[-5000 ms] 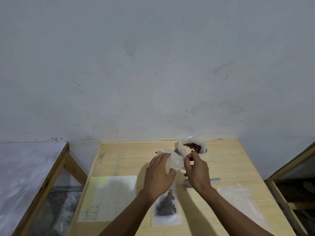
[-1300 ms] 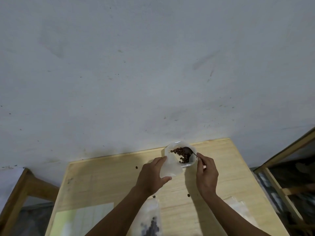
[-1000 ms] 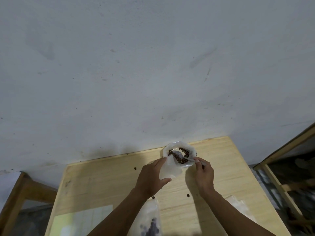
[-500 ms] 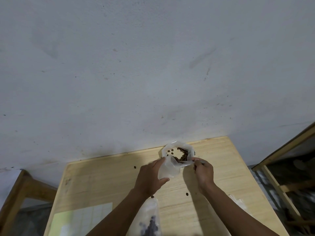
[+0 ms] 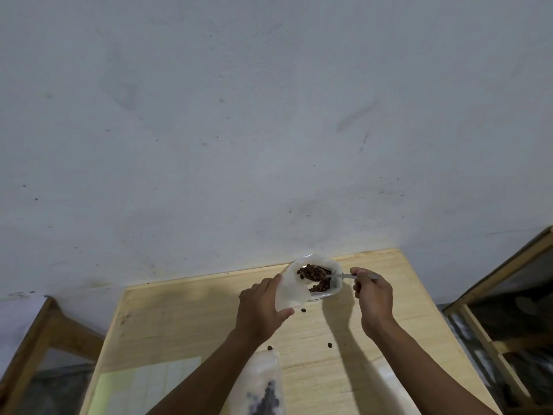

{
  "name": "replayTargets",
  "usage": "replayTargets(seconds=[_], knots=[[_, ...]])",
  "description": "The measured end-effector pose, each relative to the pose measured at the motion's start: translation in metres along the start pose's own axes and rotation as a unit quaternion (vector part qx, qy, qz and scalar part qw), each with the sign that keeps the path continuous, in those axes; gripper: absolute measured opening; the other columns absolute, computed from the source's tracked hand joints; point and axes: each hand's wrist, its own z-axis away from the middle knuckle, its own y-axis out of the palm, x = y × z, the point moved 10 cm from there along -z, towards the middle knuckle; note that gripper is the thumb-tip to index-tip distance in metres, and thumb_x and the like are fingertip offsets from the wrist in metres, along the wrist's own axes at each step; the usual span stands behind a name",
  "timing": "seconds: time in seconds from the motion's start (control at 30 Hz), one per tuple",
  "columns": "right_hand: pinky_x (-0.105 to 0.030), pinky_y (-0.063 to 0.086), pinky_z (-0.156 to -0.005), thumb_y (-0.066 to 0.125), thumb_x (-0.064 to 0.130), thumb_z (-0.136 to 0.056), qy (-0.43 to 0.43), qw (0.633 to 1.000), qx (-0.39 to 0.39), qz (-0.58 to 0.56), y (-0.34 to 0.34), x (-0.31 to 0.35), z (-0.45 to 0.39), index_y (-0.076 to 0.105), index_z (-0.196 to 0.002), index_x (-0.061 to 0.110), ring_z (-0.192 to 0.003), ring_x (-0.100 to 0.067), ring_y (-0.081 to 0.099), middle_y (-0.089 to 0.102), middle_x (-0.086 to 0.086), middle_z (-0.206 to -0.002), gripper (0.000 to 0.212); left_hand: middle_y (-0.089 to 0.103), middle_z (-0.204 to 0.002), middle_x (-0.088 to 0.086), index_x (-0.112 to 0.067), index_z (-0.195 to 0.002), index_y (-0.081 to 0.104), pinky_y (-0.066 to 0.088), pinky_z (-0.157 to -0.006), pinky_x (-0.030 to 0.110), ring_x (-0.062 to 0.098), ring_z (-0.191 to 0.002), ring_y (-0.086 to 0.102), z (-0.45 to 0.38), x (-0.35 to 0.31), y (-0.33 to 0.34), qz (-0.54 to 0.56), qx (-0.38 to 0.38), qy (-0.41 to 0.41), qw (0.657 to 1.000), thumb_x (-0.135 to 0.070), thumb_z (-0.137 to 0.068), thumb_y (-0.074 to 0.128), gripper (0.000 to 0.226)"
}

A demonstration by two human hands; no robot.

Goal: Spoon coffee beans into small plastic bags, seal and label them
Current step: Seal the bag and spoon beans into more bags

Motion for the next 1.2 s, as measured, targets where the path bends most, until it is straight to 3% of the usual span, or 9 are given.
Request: replayTargets(seconds=[0.2,0.43,0.53,0.63,0.73,0.9,1.07,1.2], knots=[[-0.032,0.042,-0.068,0.051,0.007,-0.093,-0.011,1.0,0.027,0.009,0.003,0.009,0.015,0.073,-0.085,0.01,-0.071,-0.02,0.049,0.061,-0.007,-0.081,0.023,0.046,-0.142,-0.012,-0.029,-0.151,0.027,0.033,-0.106,0.031,0.014,-0.126,0.048,-0.001,-0.008,-0.003,-0.038,0.021,-0.013,0.999,-0.063,-0.082,0.061,0.084],[-0.028,0.042,-0.077,0.053,0.017,-0.098,-0.092,0.987,0.105,0.077,0.025,0.026,0.039,0.072,-0.089,0.017,-0.083,-0.016,0.056,0.064,0.006,-0.083,0.022,0.044,-0.144,-0.012,-0.031,-0.15,0.026,0.03,-0.107,0.032,0.014,-0.128,0.046,0.002,-0.014,-0.011,-0.03,0.009,-0.005,0.999,-0.06,-0.083,0.061,0.081],[-0.016,0.044,-0.078,0.054,0.016,-0.098,-0.164,0.973,0.128,0.099,0.032,0.046,0.056,0.07,-0.089,0.022,-0.091,-0.001,0.062,0.069,0.005,-0.098,0.019,0.044,-0.144,-0.014,-0.033,-0.149,0.027,0.031,-0.106,0.031,0.012,-0.127,0.047,0.003,-0.011,-0.013,-0.014,0.007,-0.007,1.0,-0.06,-0.082,0.063,0.081],[-0.002,0.041,-0.07,0.053,0.01,-0.099,-0.22,0.96,0.141,0.105,0.035,0.062,0.068,0.069,-0.092,0.021,-0.081,0.011,0.061,0.067,0.007,-0.099,0.02,0.046,-0.141,-0.016,-0.034,-0.148,0.028,0.034,-0.105,0.032,0.011,-0.125,0.048,0.005,-0.006,-0.013,-0.004,0.009,-0.014,1.0,-0.061,-0.08,0.064,0.082],[-0.006,0.042,-0.073,0.053,0.013,-0.099,-0.243,0.956,0.126,0.107,0.03,0.068,0.064,0.07,-0.093,0.023,-0.087,0.006,0.061,0.068,0.009,-0.1,0.02,0.046,-0.14,-0.017,-0.034,-0.147,0.029,0.033,-0.104,0.03,0.01,-0.124,0.048,0.007,-0.002,-0.012,0.001,0.008,-0.018,1.0,-0.061,-0.079,0.064,0.081],[-0.026,0.046,-0.082,0.053,0.018,-0.099,-0.21,0.972,0.055,0.086,0.004,0.056,0.031,0.072,-0.1,0.022,-0.094,-0.007,0.06,0.067,0.008,-0.104,0.019,0.043,-0.144,-0.016,-0.032,-0.151,0.025,0.03,-0.106,0.029,0.011,-0.127,0.046,0.007,0.002,-0.009,-0.014,0.011,-0.016,1.0,-0.062,-0.082,0.061,0.083],[-0.016,0.041,-0.073,0.055,0.014,-0.099,-0.194,0.973,0.03,0.12,-0.008,0.035,0.003,0.073,-0.104,0.02,-0.092,-0.011,0.06,0.062,0.001,-0.102,0.02,0.043,-0.144,-0.017,-0.032,-0.152,0.023,0.029,-0.104,0.027,0.01,-0.127,0.046,0.004,-0.003,-0.005,-0.028,0.015,0.009,0.999,-0.063,-0.082,0.06,0.085],[-0.015,0.042,-0.074,0.056,0.015,-0.098,-0.195,0.97,0.051,0.138,0.0,0.024,-0.011,0.073,-0.107,0.019,-0.094,-0.008,0.06,0.063,0.002,-0.1,0.02,0.046,-0.141,-0.017,-0.031,-0.152,0.027,0.029,-0.101,0.027,0.009,-0.124,0.047,-0.004,-0.013,0.001,-0.032,0.013,0.047,0.998,-0.064,-0.081,0.059,0.085]])
